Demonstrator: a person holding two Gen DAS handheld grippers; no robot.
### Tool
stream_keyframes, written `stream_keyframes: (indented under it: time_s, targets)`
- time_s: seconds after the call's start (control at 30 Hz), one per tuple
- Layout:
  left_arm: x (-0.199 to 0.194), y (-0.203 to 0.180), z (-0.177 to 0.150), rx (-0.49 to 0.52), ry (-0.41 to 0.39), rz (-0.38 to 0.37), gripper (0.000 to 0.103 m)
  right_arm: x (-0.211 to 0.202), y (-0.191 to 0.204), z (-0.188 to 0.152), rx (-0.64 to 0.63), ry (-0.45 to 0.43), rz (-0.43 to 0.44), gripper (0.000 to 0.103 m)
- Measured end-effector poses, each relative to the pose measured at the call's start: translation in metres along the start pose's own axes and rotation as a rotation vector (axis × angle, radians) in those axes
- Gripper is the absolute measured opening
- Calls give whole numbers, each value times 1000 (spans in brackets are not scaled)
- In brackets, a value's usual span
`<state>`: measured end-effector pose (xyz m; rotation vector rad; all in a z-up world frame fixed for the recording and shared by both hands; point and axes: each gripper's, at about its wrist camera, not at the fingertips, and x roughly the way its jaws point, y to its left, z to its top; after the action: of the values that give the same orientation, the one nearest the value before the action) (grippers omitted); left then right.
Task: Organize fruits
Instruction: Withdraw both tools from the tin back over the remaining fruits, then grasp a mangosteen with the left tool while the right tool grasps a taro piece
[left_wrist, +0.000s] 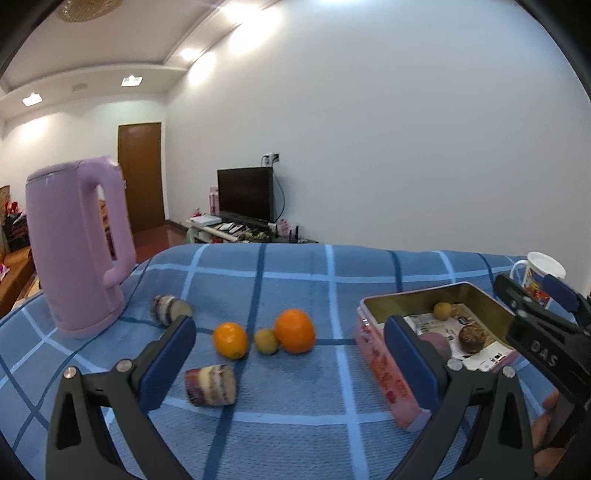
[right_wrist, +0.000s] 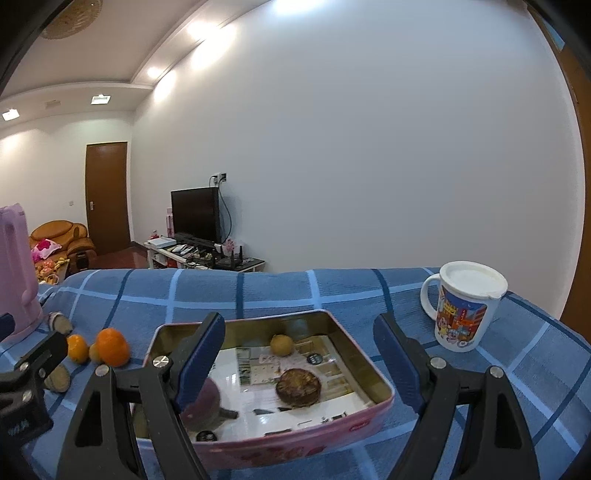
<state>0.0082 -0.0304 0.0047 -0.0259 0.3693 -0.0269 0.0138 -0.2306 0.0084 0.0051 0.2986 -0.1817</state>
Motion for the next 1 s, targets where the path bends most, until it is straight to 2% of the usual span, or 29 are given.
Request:
stream_keyframes:
  time_s: [0.23, 0.33, 0.63, 1.0]
  targets:
    - [4, 13, -2, 45, 35, 50, 103, -8, 15, -3, -14, 7, 23, 84]
    - [7, 20, -3, 51, 57, 48, 103, -10, 25, -4, -24, 15, 38, 84]
    - [17, 59, -4, 59, 114, 95, 103, -10, 63, -6, -49, 65, 97, 84]
    - [21, 97, -4, 72, 133, 123, 103, -10, 109, -8, -87, 98, 171, 84]
